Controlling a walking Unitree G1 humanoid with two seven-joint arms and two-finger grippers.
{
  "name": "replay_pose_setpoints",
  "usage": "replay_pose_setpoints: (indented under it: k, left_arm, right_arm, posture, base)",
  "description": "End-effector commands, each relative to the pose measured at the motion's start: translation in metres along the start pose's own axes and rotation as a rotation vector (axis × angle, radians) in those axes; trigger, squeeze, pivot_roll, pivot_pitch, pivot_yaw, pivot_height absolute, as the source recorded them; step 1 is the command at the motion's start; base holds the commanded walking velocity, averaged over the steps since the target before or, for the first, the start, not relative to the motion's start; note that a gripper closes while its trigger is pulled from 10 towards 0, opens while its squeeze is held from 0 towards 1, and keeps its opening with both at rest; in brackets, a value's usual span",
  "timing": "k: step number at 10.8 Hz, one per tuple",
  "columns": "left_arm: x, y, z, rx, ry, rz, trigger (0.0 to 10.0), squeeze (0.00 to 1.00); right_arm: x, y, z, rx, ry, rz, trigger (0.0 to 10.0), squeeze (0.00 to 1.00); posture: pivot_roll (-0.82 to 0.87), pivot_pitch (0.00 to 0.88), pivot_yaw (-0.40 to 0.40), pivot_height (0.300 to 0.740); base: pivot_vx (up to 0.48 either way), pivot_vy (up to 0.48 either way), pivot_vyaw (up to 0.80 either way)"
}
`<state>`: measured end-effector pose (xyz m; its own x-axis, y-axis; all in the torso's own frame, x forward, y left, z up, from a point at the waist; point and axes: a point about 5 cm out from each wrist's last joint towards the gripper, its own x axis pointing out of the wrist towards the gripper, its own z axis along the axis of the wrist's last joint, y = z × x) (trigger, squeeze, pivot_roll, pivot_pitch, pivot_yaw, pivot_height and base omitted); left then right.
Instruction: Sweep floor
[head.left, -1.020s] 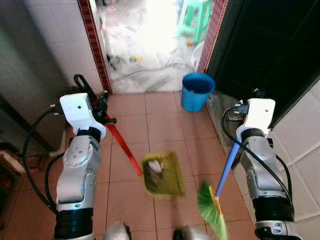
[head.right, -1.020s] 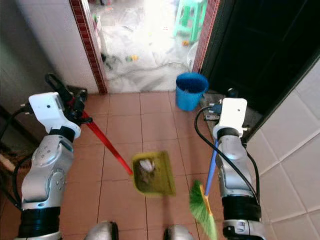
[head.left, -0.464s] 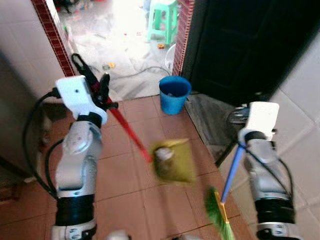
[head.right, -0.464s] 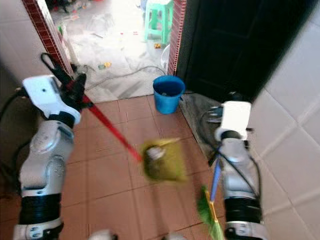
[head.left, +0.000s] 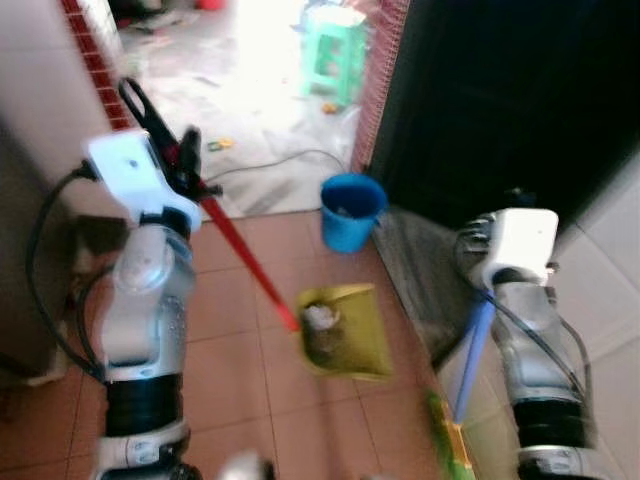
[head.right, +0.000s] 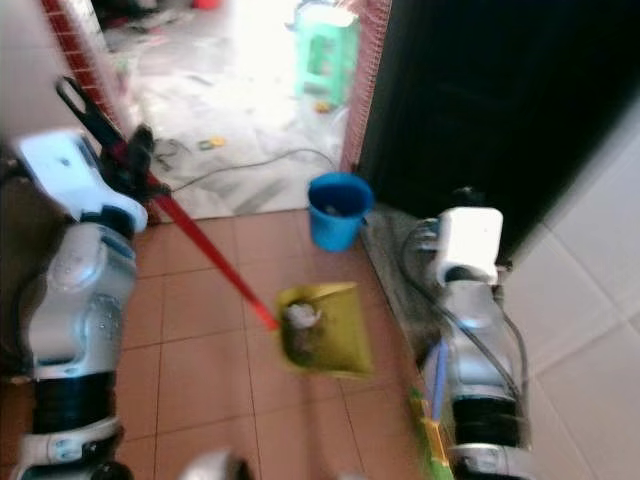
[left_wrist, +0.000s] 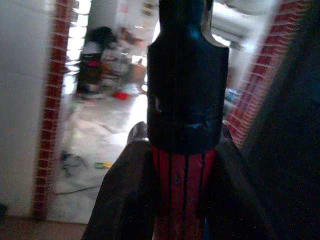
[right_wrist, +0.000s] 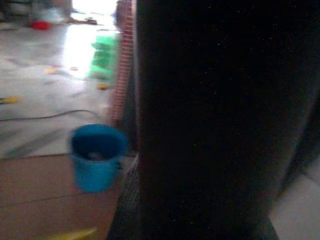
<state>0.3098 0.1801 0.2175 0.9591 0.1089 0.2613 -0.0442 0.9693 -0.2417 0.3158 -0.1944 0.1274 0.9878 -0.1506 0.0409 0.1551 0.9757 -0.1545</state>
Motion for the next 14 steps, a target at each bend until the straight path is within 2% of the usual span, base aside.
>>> replay_pose_setpoints:
  k: [1, 3, 8, 14]
  left_arm:
    - [0.007, -0.007, 0.024, 0.015, -0.108, -0.015, 10.0, 0.0]
    - [0.013, -0.001, 0.033, 0.022, -0.144, 0.017, 10.0, 0.0]
    - [0.028, 0.003, 0.06, 0.02, -0.24, 0.039, 10.0, 0.0]
    - [0.033, 0.01, 0.067, 0.045, -0.276, 0.068, 10.0, 0.0]
  right_arm:
    - [0.002, -0.011, 0.005, 0.008, -0.021, -0.029, 10.0, 0.0]
    - [0.002, -0.012, 0.004, 0.006, -0.02, -0.03, 10.0, 0.0]
    - [0.001, -0.011, 0.001, 0.004, -0.012, -0.028, 10.0, 0.0]
    - [0.0, -0.014, -0.001, -0.003, -0.009, -0.031, 10.0, 0.0]
  posture:
    - [-0.05, 0.03, -0.014, 0.74]
    - [-0.05, 0.03, -0.014, 0.74]
    - [-0.06, 0.026, -0.015, 0.74]
    - [-0.06, 0.028, -0.013, 0.74]
  base:
    - [0.405, 0.0, 0.0]
    - [0.398, 0.0, 0.0]
    - [0.43, 0.0, 0.0]
    - [0.439, 0.0, 0.0]
